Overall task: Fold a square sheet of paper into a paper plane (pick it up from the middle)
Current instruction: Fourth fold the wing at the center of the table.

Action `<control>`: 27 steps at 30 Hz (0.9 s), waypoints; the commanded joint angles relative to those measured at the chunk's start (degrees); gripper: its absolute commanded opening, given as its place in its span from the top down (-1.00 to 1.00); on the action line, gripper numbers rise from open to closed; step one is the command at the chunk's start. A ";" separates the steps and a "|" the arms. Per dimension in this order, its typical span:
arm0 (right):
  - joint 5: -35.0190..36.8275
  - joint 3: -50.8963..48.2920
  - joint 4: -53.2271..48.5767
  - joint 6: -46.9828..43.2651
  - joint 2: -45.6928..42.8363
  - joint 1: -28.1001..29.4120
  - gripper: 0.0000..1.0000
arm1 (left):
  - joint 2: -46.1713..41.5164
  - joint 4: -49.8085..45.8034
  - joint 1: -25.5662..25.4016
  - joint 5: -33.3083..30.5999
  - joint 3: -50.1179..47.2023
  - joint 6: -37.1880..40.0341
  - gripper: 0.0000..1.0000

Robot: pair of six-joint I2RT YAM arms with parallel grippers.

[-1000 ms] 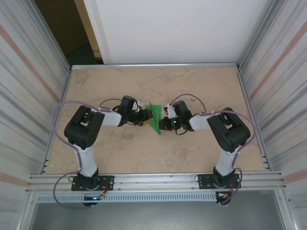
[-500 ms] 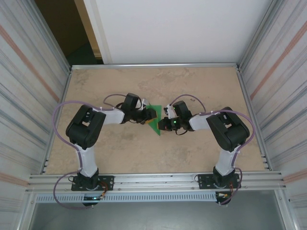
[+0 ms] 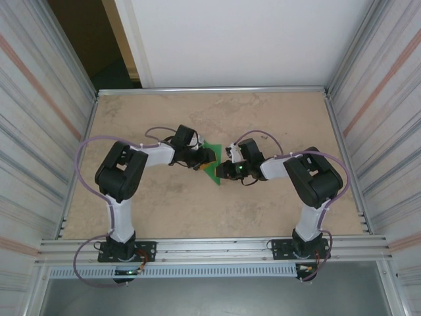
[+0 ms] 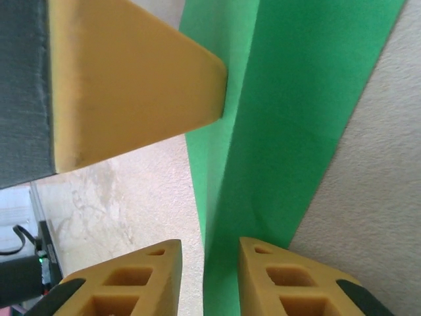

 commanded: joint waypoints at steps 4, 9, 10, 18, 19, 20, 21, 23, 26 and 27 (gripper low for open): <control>5.33 -3.29 -0.34 4.09 -5.77 -0.28 0.26 | 4.72 -14.26 -0.71 -8.47 1.34 -1.14 0.07; 9.93 -5.60 1.69 8.31 -8.00 0.85 0.28 | 6.12 -16.65 -1.18 -9.66 2.27 -2.15 0.06; 10.62 -5.70 1.97 9.03 -8.05 1.17 0.28 | 6.43 -16.79 -1.18 -9.35 2.45 -2.07 0.06; 11.94 -5.21 3.43 11.82 -6.08 2.30 0.41 | 9.07 -20.33 -1.70 -9.86 4.59 -0.88 0.04; 11.35 -5.02 3.80 11.91 -5.76 2.30 0.44 | 9.09 -20.58 -1.70 -9.99 4.61 -0.86 0.04; 10.46 -4.86 4.42 11.99 -5.47 2.23 0.47 | 9.22 -20.89 -1.75 -10.15 4.70 -0.67 0.04; 9.71 -4.66 4.78 12.08 -5.03 2.31 0.48 | 9.30 -21.28 -1.67 -10.28 4.86 -0.66 0.04; 9.07 -3.98 4.88 12.30 -4.48 2.27 0.48 | 9.50 -21.96 -1.77 -10.54 5.09 -0.57 0.02; 8.66 -3.39 4.87 12.12 -3.60 2.39 0.46 | 10.03 -23.36 -1.78 -11.01 5.51 -0.79 0.01; 8.47 -3.21 4.88 12.04 -3.33 2.36 0.46 | 10.22 -23.70 -1.72 -11.01 5.66 -0.80 0.01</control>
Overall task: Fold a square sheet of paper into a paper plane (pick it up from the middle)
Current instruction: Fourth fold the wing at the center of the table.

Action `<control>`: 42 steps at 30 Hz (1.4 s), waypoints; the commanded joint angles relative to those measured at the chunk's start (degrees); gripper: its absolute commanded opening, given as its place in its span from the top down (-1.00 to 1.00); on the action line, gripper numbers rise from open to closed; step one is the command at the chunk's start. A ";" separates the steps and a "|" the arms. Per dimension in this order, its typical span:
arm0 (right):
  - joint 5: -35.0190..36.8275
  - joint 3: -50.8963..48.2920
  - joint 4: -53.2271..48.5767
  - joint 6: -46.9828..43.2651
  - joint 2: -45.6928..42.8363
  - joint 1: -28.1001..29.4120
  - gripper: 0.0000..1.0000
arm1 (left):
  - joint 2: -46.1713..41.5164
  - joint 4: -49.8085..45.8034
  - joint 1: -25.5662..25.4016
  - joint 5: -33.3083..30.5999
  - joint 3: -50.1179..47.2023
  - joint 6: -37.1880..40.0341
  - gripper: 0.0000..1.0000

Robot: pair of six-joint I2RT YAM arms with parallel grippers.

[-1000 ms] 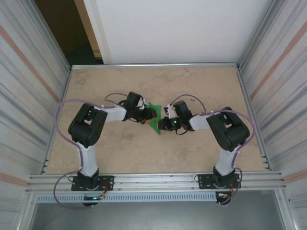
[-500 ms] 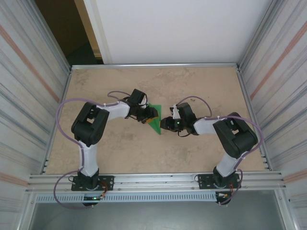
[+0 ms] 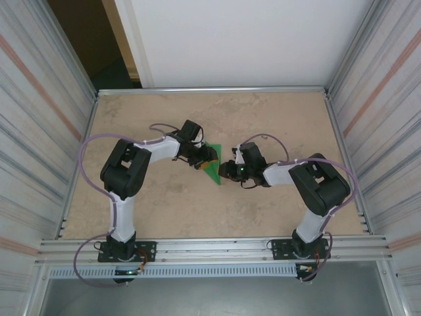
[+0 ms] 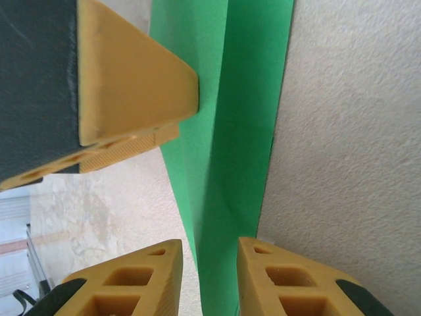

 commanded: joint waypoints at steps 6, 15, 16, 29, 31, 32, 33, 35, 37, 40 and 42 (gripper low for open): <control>-2.90 2.81 1.22 0.27 2.91 0.75 0.46 | 7.83 -12.12 -0.59 -7.86 -2.08 0.60 -0.01; -2.82 3.70 1.07 -0.09 4.47 0.65 0.57 | 8.20 -12.99 -0.61 -7.71 -1.49 0.78 -0.02; -2.83 3.56 1.17 -0.07 4.55 0.55 0.58 | 8.22 -13.02 -0.62 -7.64 -1.51 0.81 -0.03; -3.80 2.54 2.12 -0.31 4.97 -0.06 0.80 | 8.10 -13.02 -0.66 -7.31 -1.27 0.87 -0.02; -4.27 2.33 2.47 -0.18 4.99 -0.28 0.83 | 7.90 -13.03 -0.62 -7.21 -1.14 0.93 -0.02; -4.56 2.23 2.58 -0.11 5.12 -0.34 0.84 | 7.71 -12.99 -0.66 -7.11 -1.05 1.02 -0.03; -4.86 2.12 2.84 -0.09 5.07 -0.41 0.86 | 7.39 -13.03 -0.59 -6.96 -0.93 1.09 -0.03; -5.45 1.67 3.83 0.49 5.28 -0.65 0.88 | 6.78 -13.12 -0.61 -6.46 -0.29 1.40 -0.03; -6.40 1.07 4.93 0.96 5.64 -1.07 0.88 | 5.62 -12.62 -0.60 -5.54 0.49 1.74 -0.04; -7.75 0.51 6.28 1.66 6.20 -1.43 0.89 | 4.33 -12.29 -0.45 -3.97 2.56 2.34 -0.08; -8.36 0.42 6.58 1.89 6.66 -1.63 0.89 | 1.93 -10.75 -0.20 -1.76 3.66 2.62 -0.12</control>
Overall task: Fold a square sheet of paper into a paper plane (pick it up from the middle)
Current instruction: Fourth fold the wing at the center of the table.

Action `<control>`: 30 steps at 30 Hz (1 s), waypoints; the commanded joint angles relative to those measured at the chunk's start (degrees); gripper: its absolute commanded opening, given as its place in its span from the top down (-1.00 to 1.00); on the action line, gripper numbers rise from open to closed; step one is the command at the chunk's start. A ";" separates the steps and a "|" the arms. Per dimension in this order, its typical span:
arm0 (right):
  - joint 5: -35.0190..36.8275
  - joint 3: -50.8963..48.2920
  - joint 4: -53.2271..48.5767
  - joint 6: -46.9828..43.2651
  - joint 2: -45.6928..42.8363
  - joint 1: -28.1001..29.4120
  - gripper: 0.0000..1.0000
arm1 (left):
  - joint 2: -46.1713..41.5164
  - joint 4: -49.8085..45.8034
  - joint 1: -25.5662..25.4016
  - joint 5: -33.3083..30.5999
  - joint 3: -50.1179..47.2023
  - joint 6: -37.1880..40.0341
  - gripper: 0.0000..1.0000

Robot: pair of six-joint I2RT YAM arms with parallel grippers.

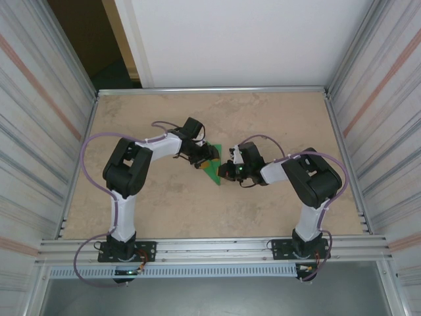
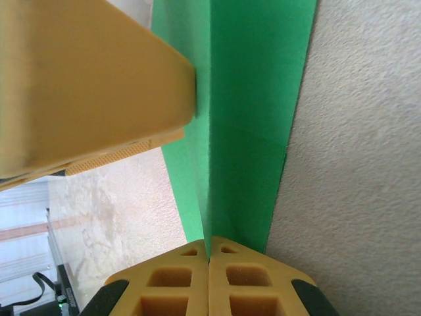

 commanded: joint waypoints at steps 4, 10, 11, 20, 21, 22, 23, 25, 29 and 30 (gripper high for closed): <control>-3.39 -1.17 2.08 1.80 1.83 -1.04 0.89 | -2.51 -1.93 0.90 1.54 1.08 1.14 -0.21; -4.94 -1.36 2.06 1.95 2.34 -1.75 0.89 | -8.56 4.23 3.38 0.88 -3.55 -0.23 -0.22; -5.32 -1.19 1.83 1.94 2.60 -1.89 0.89 | -9.45 6.59 3.91 1.52 -5.63 -0.74 -0.22; -7.12 -1.55 1.46 1.61 2.62 -3.01 0.90 | -11.48 27.98 5.48 11.58 -17.37 -0.83 0.13; -7.25 -1.64 1.45 1.51 2.66 -3.14 0.90 | -11.14 29.55 5.48 12.14 -18.00 -0.93 0.17; -7.45 -1.65 1.44 1.39 2.69 -3.33 0.89 | -10.88 31.03 5.41 12.81 -18.51 -1.03 0.20; -7.75 -1.77 1.47 1.24 2.60 -3.50 0.89 | -10.50 32.40 5.26 13.37 -18.91 -0.97 0.22; -8.00 -1.73 1.46 0.94 2.64 -3.69 0.88 | -9.45 33.68 4.94 14.29 -18.89 -0.82 0.27; -8.49 -1.90 1.23 0.34 2.52 -4.23 0.85 | -6.86 33.05 3.90 15.34 -16.86 -0.75 0.42; -8.66 -1.85 1.20 0.25 2.49 -4.34 0.84 | -6.18 32.49 3.53 15.35 -16.15 -0.46 0.44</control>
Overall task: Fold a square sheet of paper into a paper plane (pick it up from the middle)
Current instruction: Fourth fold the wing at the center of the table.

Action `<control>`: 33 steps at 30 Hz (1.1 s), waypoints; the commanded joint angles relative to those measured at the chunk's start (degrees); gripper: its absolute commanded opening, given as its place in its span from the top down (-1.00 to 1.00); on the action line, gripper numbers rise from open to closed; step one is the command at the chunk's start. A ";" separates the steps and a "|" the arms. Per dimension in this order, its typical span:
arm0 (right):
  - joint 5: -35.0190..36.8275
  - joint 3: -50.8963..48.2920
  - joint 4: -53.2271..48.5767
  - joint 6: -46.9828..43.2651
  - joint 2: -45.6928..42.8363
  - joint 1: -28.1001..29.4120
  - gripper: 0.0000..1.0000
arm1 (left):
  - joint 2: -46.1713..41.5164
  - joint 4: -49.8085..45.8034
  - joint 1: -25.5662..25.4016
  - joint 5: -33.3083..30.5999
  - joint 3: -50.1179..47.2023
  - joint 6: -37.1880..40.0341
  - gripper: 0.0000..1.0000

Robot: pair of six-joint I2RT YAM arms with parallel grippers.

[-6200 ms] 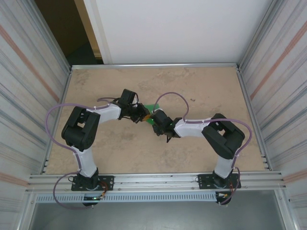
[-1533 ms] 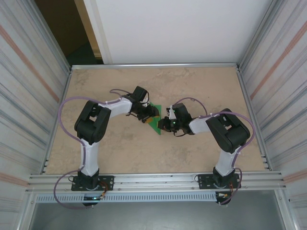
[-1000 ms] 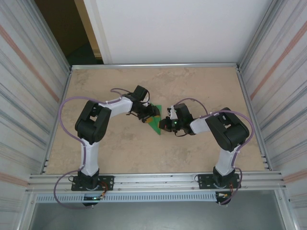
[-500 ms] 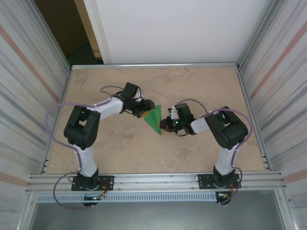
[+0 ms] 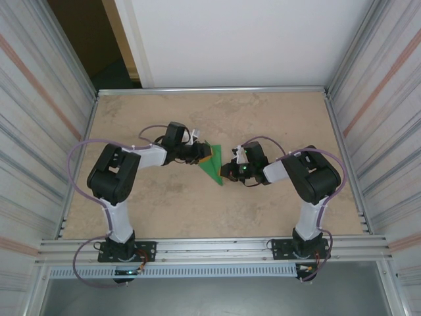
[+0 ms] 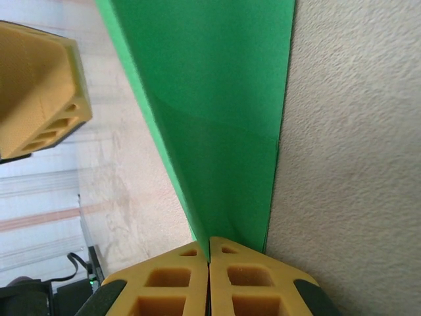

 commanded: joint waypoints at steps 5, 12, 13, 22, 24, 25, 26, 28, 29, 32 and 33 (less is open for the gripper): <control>-1.65 -1.16 -1.50 -1.53 0.75 -1.39 0.83 | 4.62 0.45 -1.96 3.04 4.29 1.66 0.50; -2.29 -0.92 -2.17 -1.90 1.65 -1.58 0.83 | 6.14 -0.70 -2.24 2.72 5.47 1.75 0.51; -2.28 -0.81 -2.19 -1.89 1.67 -1.64 0.83 | 6.24 -0.77 -2.19 2.70 5.47 1.76 0.52; -1.76 -0.27 -4.49 -2.11 1.93 -1.84 0.82 | 4.91 1.31 -2.24 3.27 4.52 0.91 0.52; -1.68 0.16 -5.64 -2.22 1.90 -1.80 0.82 | 3.78 2.89 -2.24 3.56 3.65 0.71 0.51; -1.74 0.31 -5.98 -2.36 1.91 -1.80 0.82 | 3.25 3.52 -2.24 3.57 3.19 0.69 0.50; -1.68 0.52 -6.47 -2.37 1.94 -1.85 0.82 | 2.88 3.92 -2.29 3.65 2.83 0.69 0.50; -1.59 0.76 -7.37 -2.64 1.96 -1.83 0.83 | 2.46 4.67 -2.35 3.89 2.23 0.69 0.50; -1.58 0.75 -7.55 -2.67 1.95 -1.84 0.83 | 2.40 5.04 -2.46 4.00 1.98 0.74 0.50; -1.61 0.98 -7.83 -2.66 2.08 -1.91 0.83 | 2.90 5.01 -2.72 4.17 1.96 0.79 0.50; -1.59 0.88 -7.83 -2.65 2.19 -1.93 0.83 | 3.35 5.09 -2.85 4.27 2.02 0.79 0.50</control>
